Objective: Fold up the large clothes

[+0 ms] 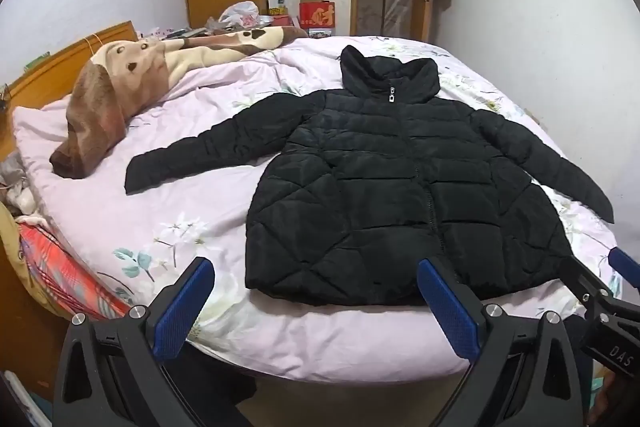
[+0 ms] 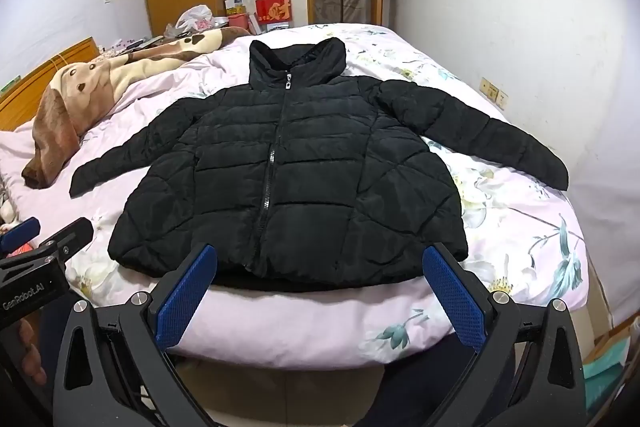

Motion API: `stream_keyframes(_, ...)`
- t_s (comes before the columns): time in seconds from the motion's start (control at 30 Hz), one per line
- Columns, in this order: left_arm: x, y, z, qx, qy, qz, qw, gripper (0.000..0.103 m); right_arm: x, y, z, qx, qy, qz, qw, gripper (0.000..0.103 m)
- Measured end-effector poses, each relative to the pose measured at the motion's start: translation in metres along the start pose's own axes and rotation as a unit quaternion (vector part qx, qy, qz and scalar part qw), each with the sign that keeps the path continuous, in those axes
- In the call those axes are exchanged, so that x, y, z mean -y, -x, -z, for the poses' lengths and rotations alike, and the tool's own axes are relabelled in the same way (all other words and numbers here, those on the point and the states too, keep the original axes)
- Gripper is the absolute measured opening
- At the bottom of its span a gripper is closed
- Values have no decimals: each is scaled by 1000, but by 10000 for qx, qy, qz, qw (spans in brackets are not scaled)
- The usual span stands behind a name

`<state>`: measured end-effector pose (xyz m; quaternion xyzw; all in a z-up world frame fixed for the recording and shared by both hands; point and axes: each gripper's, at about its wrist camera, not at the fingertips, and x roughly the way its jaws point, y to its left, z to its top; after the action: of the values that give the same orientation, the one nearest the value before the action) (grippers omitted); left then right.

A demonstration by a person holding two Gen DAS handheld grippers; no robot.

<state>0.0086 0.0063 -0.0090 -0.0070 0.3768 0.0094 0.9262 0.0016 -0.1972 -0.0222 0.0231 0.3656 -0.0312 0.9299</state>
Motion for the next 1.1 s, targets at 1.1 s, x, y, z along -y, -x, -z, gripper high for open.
stream_keyframes(1.1,-6,1,-1,-16,77,30,10000,102,-6,-4,-4,12,55,-3,10000,102)
